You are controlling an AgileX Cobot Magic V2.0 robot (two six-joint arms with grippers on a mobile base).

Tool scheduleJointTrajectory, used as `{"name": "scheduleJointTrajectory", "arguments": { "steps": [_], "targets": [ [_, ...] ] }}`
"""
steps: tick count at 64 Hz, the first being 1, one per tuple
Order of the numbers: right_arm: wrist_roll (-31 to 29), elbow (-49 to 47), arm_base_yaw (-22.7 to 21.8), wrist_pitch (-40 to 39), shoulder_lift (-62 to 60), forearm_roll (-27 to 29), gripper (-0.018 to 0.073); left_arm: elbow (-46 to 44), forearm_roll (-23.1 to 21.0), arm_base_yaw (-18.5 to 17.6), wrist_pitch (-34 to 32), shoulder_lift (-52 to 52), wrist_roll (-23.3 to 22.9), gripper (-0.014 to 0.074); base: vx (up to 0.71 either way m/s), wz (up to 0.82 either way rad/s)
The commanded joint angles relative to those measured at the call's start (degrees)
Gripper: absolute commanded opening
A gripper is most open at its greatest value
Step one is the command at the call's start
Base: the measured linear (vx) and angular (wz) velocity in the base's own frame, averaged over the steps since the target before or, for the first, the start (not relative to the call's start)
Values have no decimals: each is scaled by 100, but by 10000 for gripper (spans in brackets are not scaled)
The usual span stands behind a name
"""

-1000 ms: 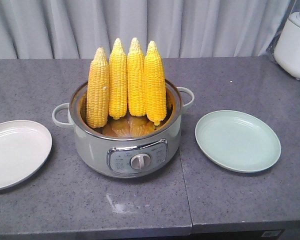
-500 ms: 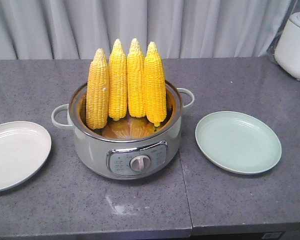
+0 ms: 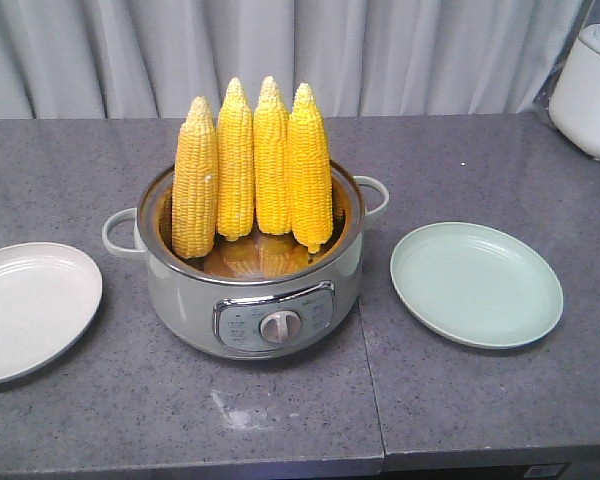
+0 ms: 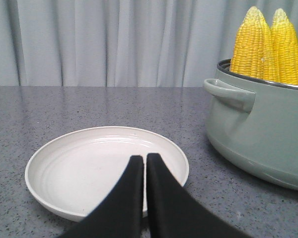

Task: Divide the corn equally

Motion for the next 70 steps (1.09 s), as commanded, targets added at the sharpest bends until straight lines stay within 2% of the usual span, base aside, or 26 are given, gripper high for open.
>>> {"name": "scheduleJointTrajectory", "arguments": {
  "steps": [1,18,32,39,45,54,59,65,70],
  "targets": [
    [-27,80,-17,-435,-31,-41,-8,167,-2,-1,-404,-148,-65,-6,0,0],
    [-27,80,-17,-435,-31,-41,-8,167,-2,-1,-404,-148,-65,-6,0,0],
    [105,73,-17,-879,-31,96,-8,167,-2,-1,-418,-148,-59,-6,0,0],
    [346,-35,-17,-1189,7,414,-8,137,3,-1,-973,-142,-22,-6,0,0],
    [91,-421,-17,-1189,241,199,-8,-70,-9,-1,-1468,-95,-68,-6,0,0],
    [-194,-1278,-17,-1222,1245,158,-8,-735,-3,-1,-1478,542,-46,-6,0,0],
    [-239,-1955,-17,-969,2019,152,-8,-1173,-3,-1,-1478,1152,-46,-6,0,0],
    [-239,-2784,-17,-537,2953,199,-8,-1847,-9,-1,-1344,1995,-72,-6,0,0],
    [-240,-3503,-17,-194,3651,420,-8,-2540,-8,-1,-931,2704,-114,-6,0,0]
  ]
}}
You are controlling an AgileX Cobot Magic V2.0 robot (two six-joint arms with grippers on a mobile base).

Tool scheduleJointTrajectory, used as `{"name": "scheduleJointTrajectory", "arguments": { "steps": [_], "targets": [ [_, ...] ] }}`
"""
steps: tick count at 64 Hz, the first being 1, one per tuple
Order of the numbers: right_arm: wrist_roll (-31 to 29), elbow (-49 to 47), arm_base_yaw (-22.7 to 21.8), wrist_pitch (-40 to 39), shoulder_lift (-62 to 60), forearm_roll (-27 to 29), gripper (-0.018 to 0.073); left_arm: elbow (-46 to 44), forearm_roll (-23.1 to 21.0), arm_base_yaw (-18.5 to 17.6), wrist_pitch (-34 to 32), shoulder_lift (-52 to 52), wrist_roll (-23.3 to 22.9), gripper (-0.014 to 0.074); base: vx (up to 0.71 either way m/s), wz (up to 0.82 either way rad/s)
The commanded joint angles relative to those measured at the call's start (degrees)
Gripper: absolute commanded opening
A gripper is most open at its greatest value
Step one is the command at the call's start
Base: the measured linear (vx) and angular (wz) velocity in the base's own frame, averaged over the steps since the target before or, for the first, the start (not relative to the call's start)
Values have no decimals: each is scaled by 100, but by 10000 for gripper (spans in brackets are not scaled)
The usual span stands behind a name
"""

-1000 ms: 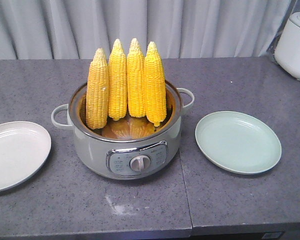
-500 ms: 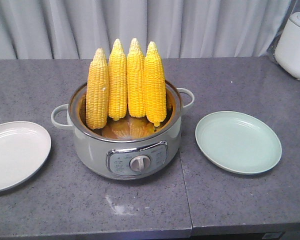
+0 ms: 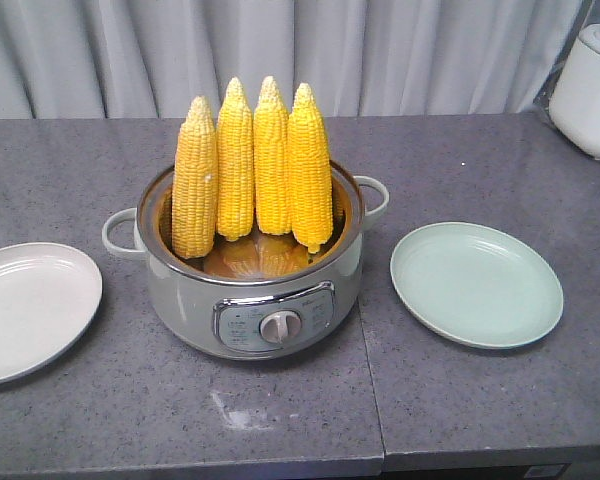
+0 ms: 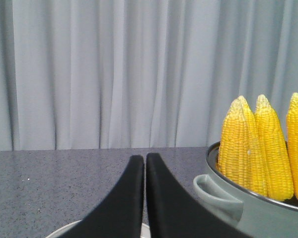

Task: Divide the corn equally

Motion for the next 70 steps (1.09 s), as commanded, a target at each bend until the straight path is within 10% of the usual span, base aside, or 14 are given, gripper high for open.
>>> {"name": "scheduleJointTrajectory", "arguments": {
  "steps": [1,27,70],
  "targets": [
    [-68,-929,-17,71,756,181,-8,-874,-8,-1,29,821,-128,-6,0,0],
    [-259,-3441,-17,2435,3060,303,-8,-4205,-8,-1,2951,3784,-200,-6,0,0],
    [-254,-3521,-17,2732,3431,284,71,-4488,-41,-1,3354,4352,-193,16,0,0]
  ]
}}
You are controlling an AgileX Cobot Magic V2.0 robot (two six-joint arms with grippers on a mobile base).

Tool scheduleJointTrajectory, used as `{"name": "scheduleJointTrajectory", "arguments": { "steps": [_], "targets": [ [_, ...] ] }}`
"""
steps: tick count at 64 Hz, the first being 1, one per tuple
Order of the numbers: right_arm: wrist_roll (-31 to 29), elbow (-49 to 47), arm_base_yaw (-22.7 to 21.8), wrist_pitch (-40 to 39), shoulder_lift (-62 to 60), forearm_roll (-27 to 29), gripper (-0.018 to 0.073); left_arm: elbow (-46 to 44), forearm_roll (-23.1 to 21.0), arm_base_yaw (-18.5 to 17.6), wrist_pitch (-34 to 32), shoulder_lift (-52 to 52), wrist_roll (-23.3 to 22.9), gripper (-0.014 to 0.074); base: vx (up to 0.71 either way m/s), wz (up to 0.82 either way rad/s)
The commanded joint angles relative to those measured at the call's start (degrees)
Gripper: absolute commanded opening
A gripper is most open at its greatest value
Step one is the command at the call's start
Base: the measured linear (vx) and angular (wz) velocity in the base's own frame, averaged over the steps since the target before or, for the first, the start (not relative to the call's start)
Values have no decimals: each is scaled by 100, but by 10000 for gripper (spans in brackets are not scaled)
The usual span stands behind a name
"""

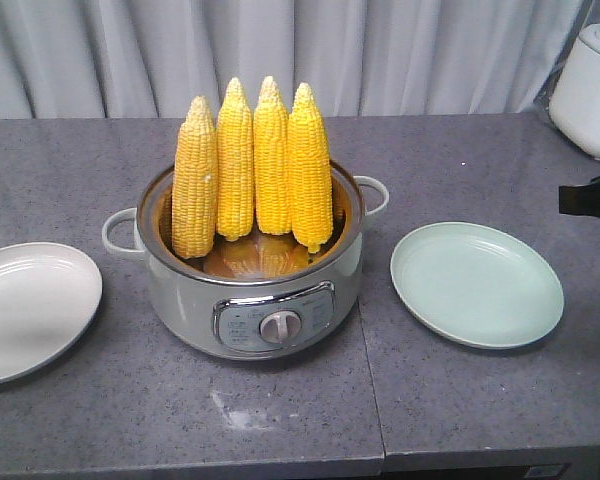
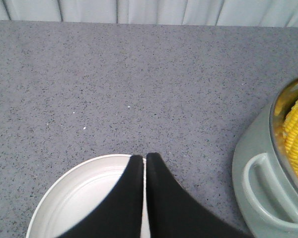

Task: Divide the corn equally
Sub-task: 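Move the right gripper over the pot to the nearest corn cob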

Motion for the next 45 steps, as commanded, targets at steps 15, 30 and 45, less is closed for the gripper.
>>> {"name": "scheduleJointTrajectory", "arguments": {
  "steps": [15,30,45],
  "targets": [
    [-171,-205,-17,-334,-87,4,359,-220,20,-1,-371,58,413,209,0,0],
    [-307,-205,-17,-502,-87,82,557,-220,-27,-1,-195,216,396,514,0,0],
    [-1220,-362,146,-798,55,1369,564,-220,-27,-1,-318,245,396,565,0,0]
  ]
}}
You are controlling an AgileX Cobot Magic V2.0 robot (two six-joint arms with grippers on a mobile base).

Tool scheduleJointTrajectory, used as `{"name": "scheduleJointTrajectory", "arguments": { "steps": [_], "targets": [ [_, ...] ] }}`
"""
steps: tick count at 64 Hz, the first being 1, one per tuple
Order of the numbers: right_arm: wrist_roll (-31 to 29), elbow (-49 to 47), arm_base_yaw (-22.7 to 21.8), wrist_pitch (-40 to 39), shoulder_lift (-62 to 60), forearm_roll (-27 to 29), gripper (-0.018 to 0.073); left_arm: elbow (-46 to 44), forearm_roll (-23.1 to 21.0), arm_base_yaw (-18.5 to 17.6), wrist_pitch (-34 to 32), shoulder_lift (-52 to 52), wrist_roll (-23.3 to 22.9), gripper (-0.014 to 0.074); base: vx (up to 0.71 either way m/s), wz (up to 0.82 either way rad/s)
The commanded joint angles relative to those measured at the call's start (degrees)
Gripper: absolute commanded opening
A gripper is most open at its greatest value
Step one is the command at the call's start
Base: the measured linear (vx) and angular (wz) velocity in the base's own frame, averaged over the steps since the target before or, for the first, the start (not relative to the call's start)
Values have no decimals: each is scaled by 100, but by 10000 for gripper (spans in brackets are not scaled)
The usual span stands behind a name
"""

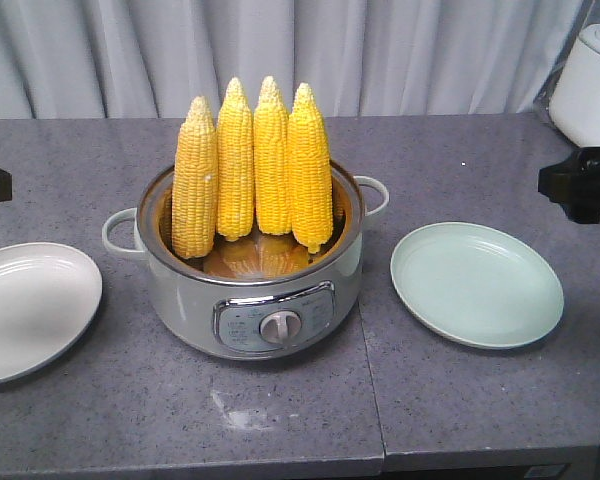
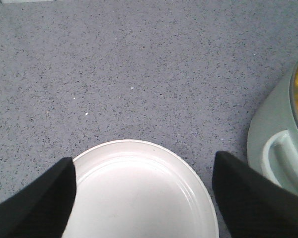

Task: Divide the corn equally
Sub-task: 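Move the right gripper over the pot to the nearest corn cob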

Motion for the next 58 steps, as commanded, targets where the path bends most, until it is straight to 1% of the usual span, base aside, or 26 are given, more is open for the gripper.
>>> {"name": "scheduleJointTrajectory", "arguments": {
  "steps": [1,8,12,16,26,31,39,43,52,58],
  "targets": [
    [-724,-391,149,-510,73,658,564,-216,-27,-1,-436,-96,-16,566,0,0],
    [-1309,-938,496,-354,479,1294,564,-216,-27,-1,-446,-96,-16,566,0,0],
    [-1524,-1284,664,-286,757,1548,564,-216,-21,-1,-448,-96,-16,566,0,0],
    [-1652,-1738,755,-174,1136,1674,564,-216,-21,-1,-448,-96,-16,566,0,0],
    [-1702,-2728,761,281,1967,1824,564,-216,-21,-1,-448,-96,-16,566,0,0],
    [-1757,-3195,761,605,2351,2040,564,-216,-21,-1,-448,-96,-16,566,0,0],
    [-2258,-3832,761,1248,2888,2449,564,-216,-21,-1,-448,-96,-16,566,0,0],
    [-2636,-4039,761,1499,3110,2723,564,-216,-21,-1,-448,-96,-16,566,0,0],
    [-3354,-4191,761,1646,3455,3352,564,-216,-21,-1,-448,-96,-16,566,0,0],
    [-3664,-4191,761,1656,3626,3862,564,-216,-21,-1,-448,-96,-16,566,0,0]
  ]
}}
